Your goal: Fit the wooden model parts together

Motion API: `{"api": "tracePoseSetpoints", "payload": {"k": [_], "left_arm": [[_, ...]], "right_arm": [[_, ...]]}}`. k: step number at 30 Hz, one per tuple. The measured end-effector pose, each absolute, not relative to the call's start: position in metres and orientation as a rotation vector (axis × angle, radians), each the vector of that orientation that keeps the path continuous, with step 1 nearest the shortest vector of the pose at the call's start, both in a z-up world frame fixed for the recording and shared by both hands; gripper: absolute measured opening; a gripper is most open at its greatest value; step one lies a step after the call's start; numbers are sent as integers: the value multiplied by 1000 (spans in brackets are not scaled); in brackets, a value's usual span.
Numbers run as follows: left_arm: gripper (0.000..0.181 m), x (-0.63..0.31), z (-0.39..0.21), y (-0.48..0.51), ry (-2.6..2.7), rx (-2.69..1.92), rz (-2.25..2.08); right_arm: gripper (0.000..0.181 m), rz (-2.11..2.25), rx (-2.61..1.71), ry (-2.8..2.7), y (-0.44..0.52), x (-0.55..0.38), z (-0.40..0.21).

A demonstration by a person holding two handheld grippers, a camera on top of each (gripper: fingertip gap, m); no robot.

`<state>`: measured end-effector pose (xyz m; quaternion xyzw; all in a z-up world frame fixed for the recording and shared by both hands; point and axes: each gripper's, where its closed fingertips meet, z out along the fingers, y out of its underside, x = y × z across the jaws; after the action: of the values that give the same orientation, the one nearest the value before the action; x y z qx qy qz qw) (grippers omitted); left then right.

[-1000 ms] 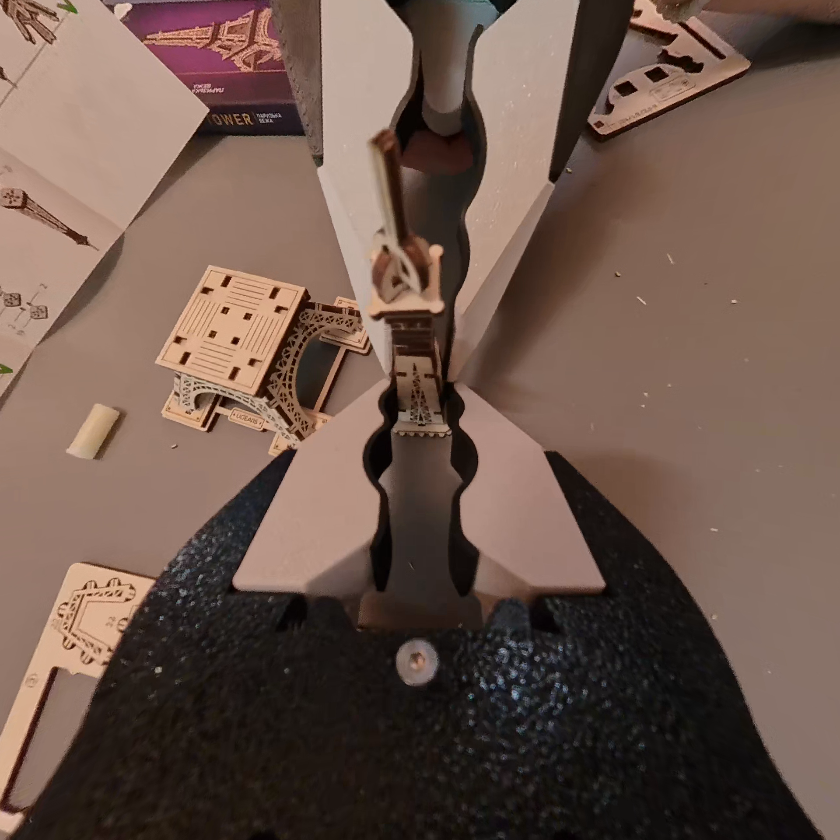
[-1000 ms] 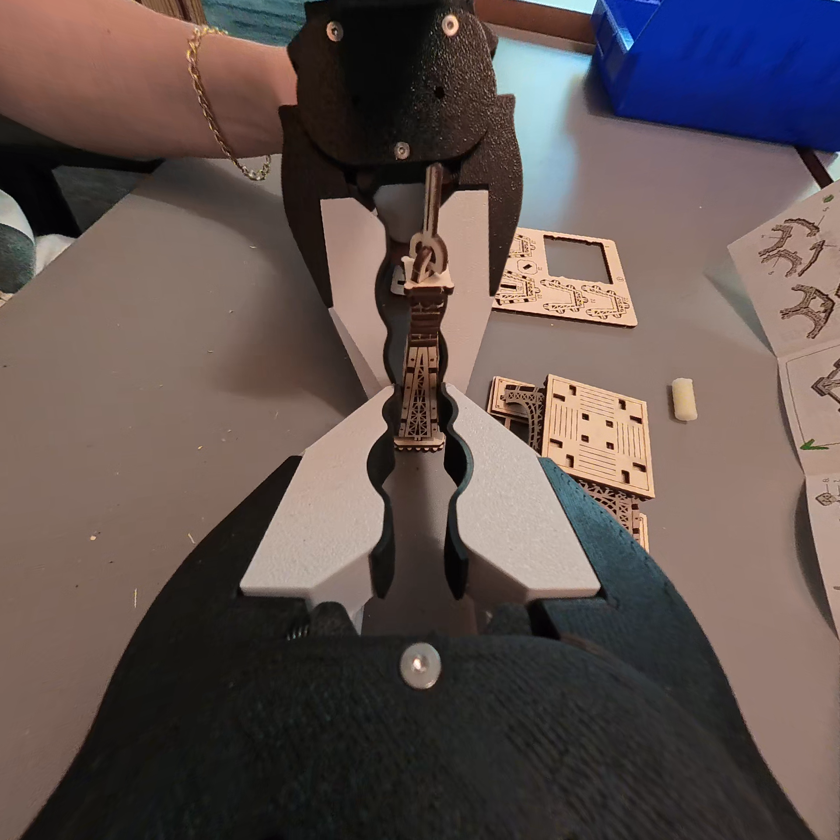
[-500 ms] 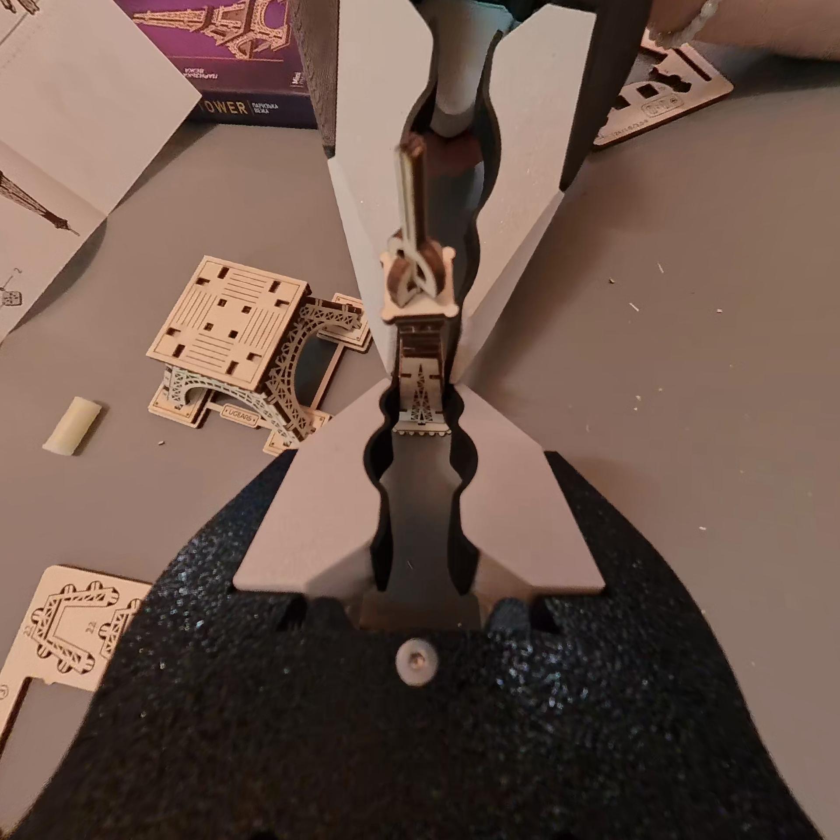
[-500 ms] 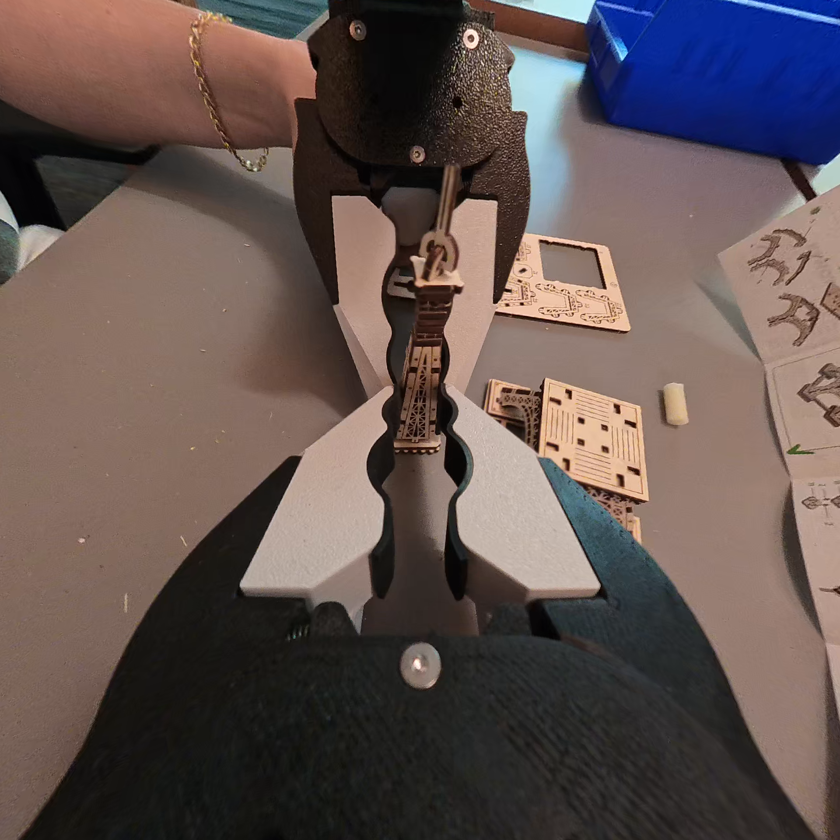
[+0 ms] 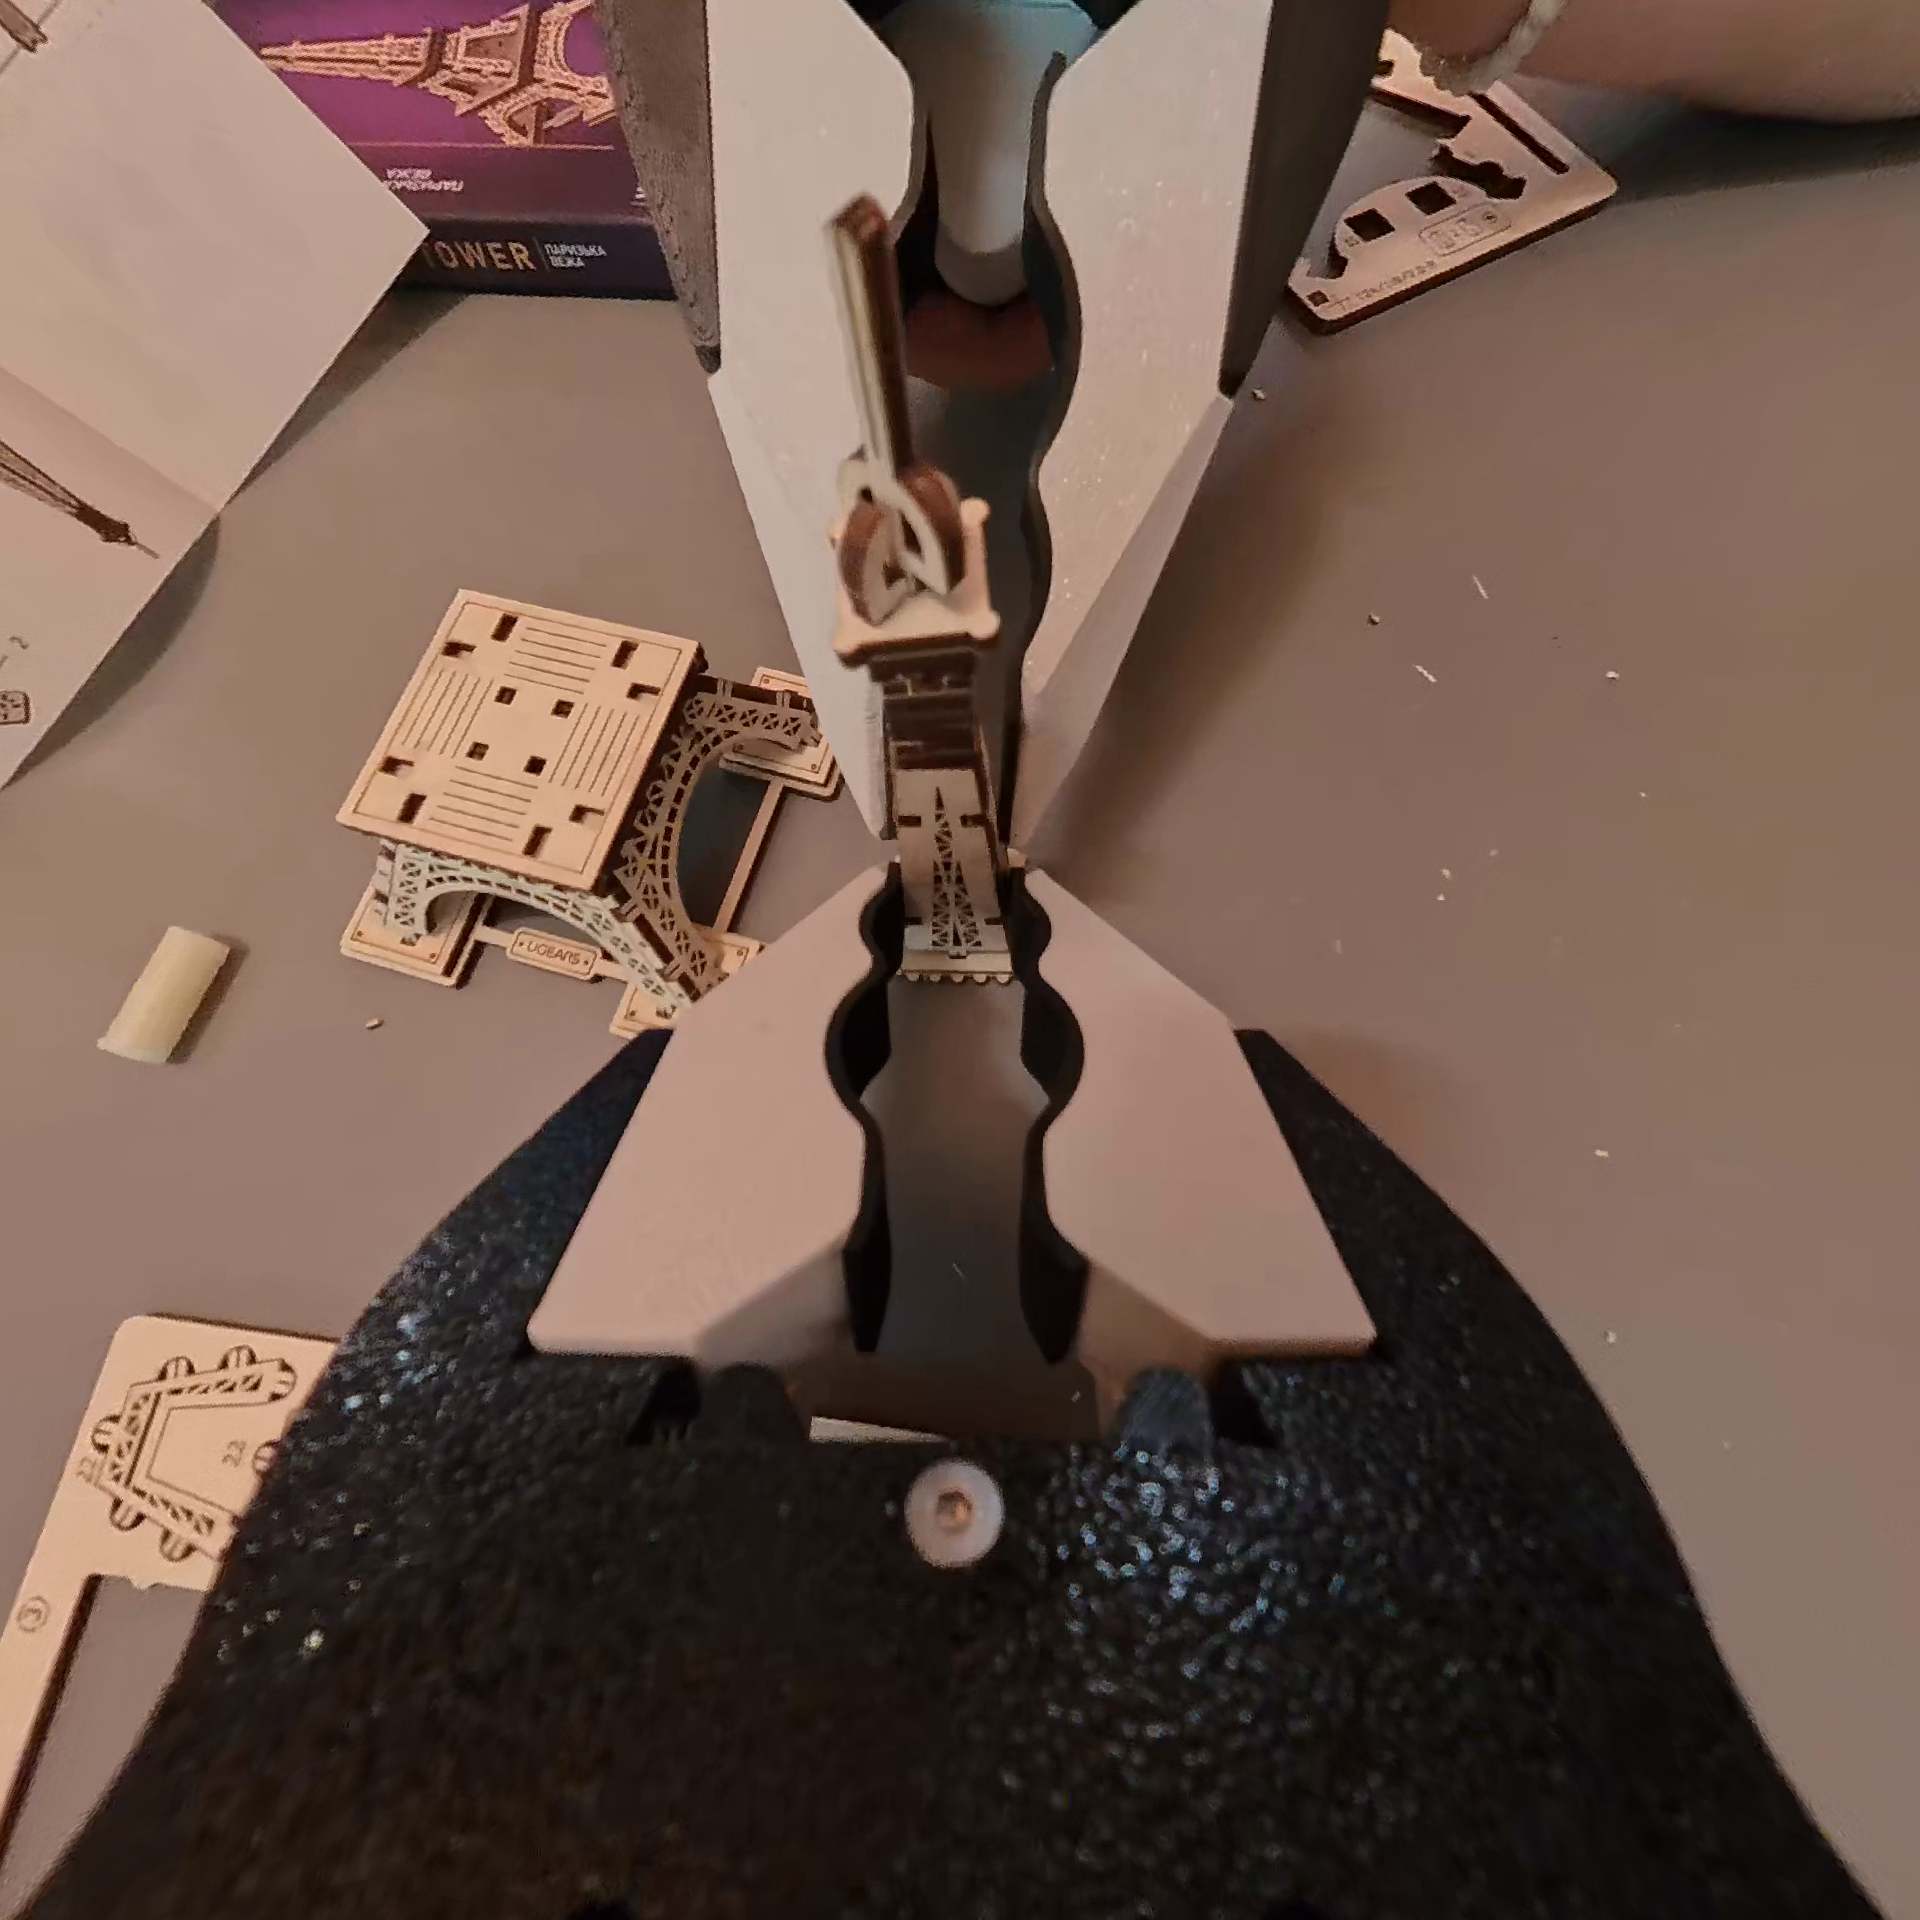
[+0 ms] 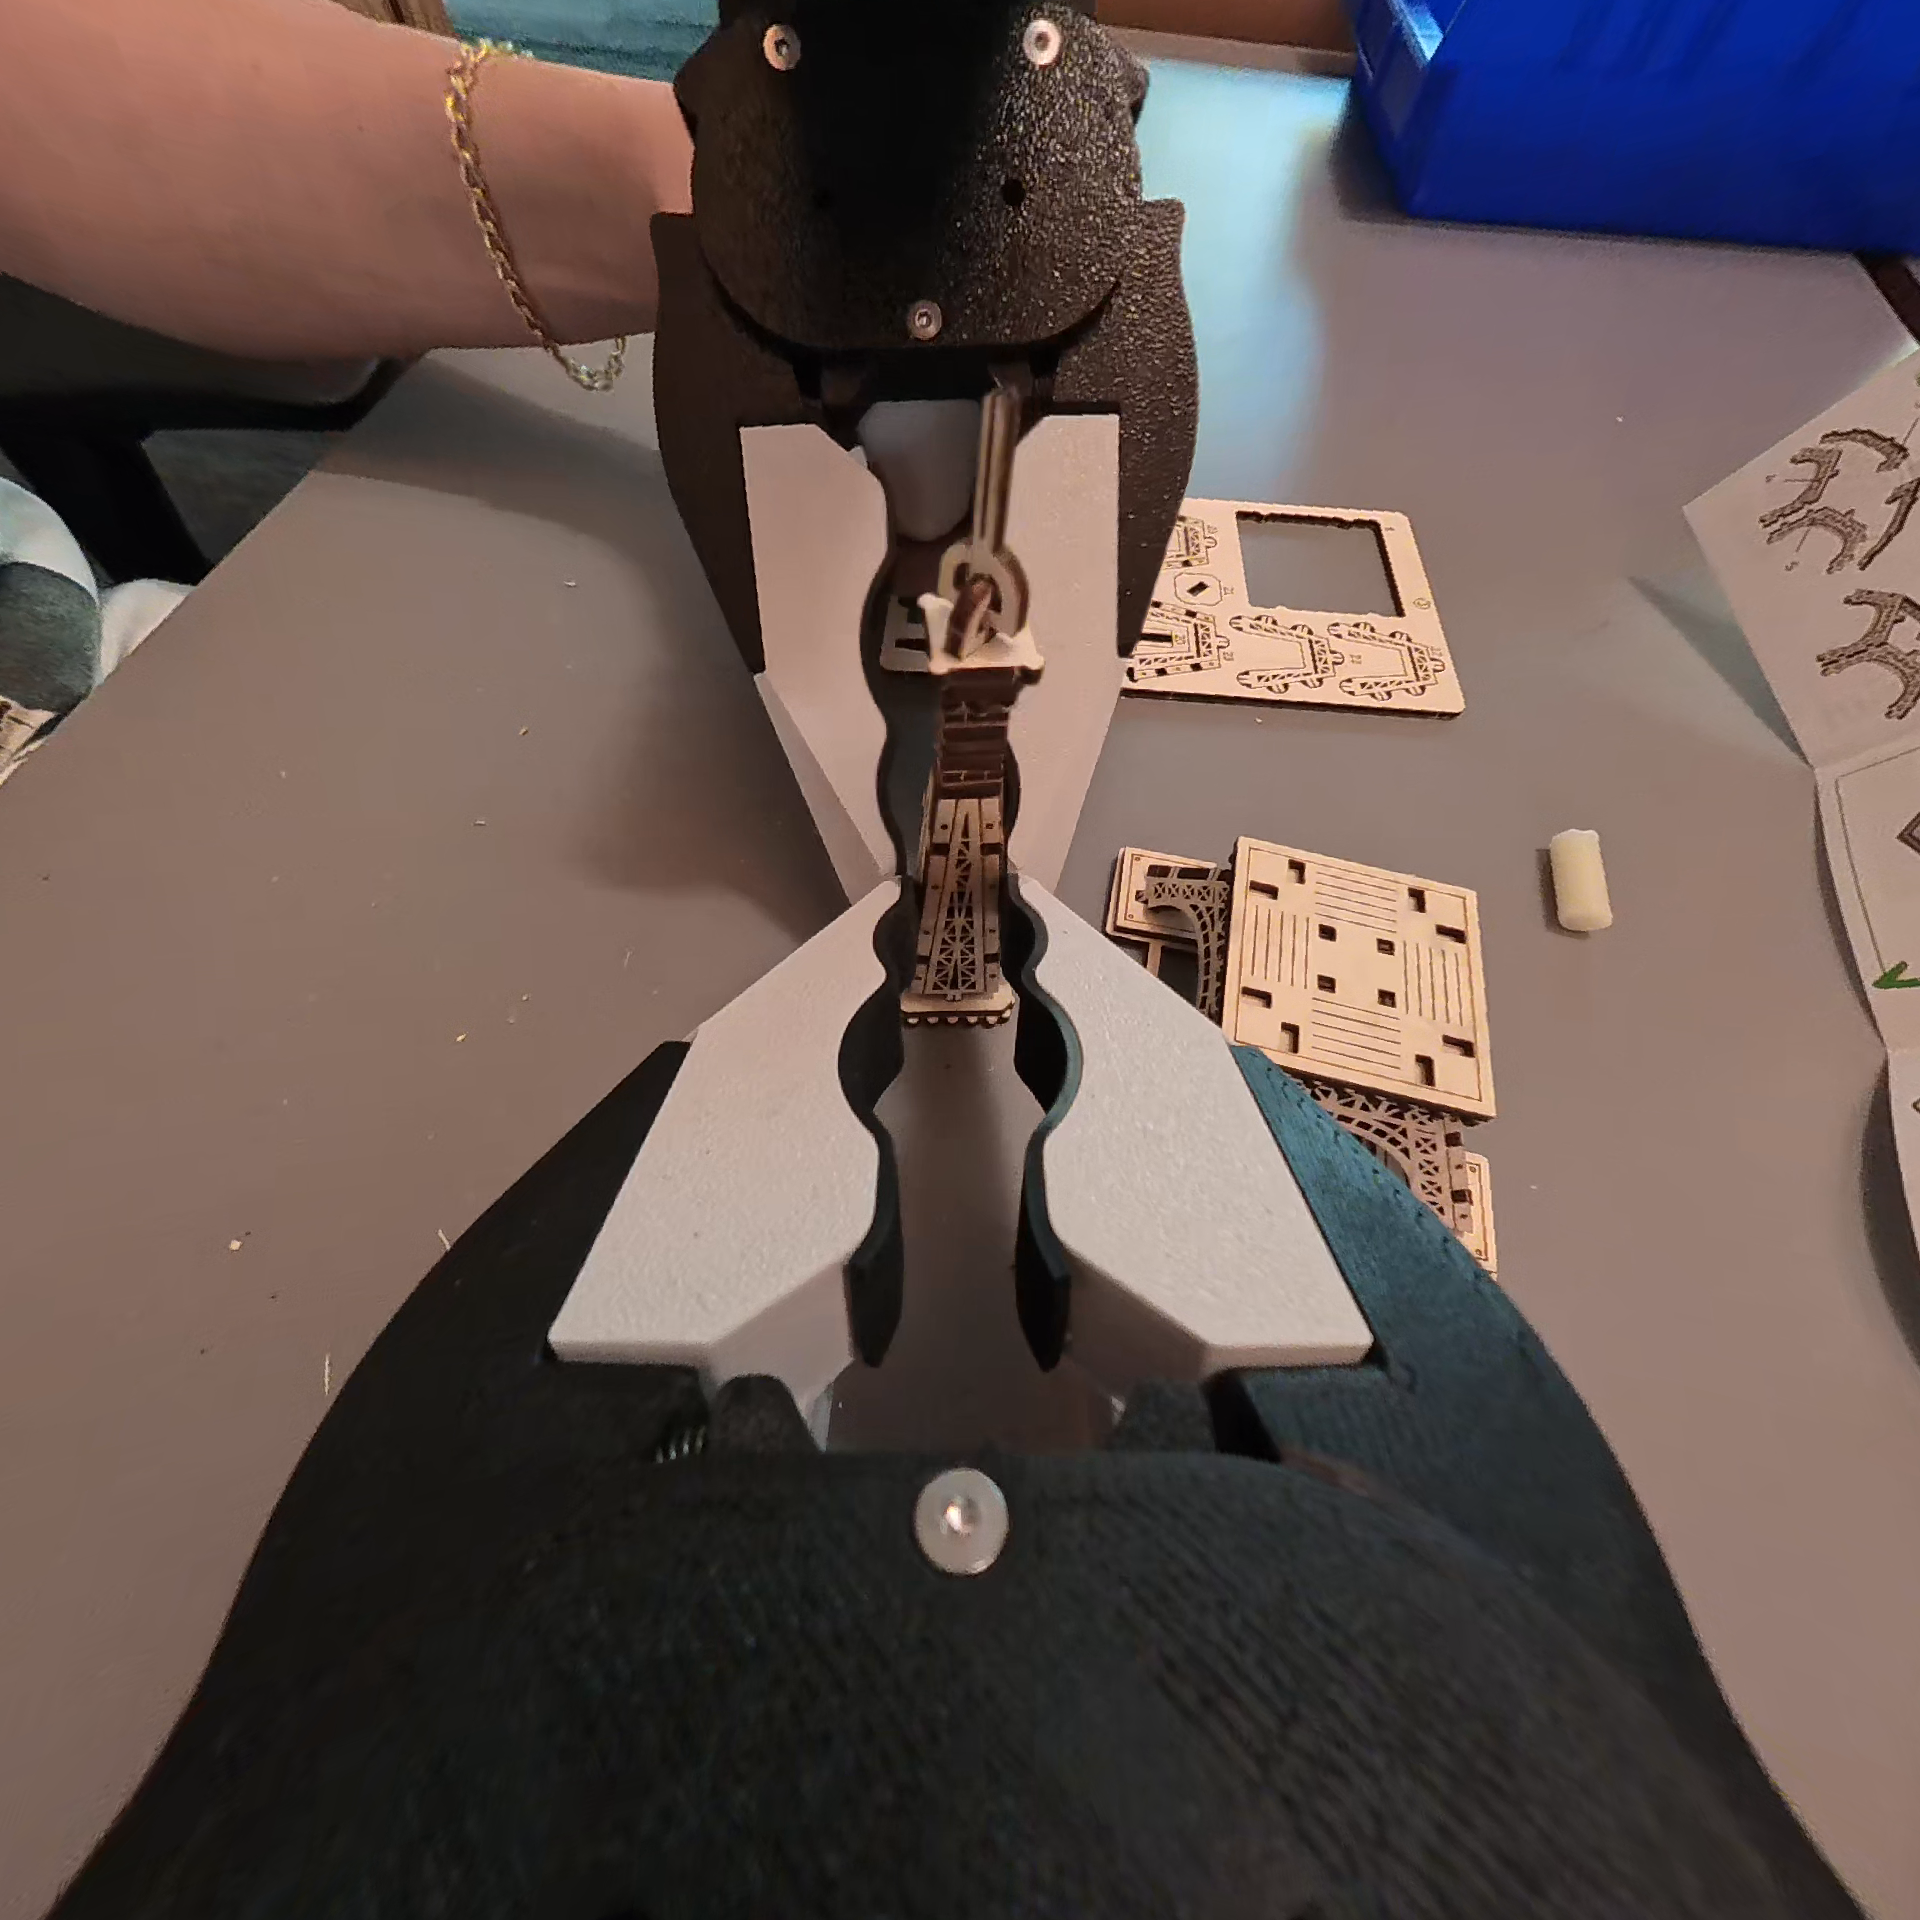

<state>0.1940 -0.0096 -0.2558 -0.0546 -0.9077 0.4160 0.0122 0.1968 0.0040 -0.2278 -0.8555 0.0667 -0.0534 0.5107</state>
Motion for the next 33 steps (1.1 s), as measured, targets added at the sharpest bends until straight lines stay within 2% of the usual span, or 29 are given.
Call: {"api": "tracePoseSetpoints", "payload": {"k": [17,33], "left_arm": [[18,194,-259,-7,-2935,-278,990],[18,197,-258,-6,-3029,-344,921]], "right_arm": [[15,-227,-2072,164,4,197,-230],[15,-212,-2068,170,3,196,-229]]}}
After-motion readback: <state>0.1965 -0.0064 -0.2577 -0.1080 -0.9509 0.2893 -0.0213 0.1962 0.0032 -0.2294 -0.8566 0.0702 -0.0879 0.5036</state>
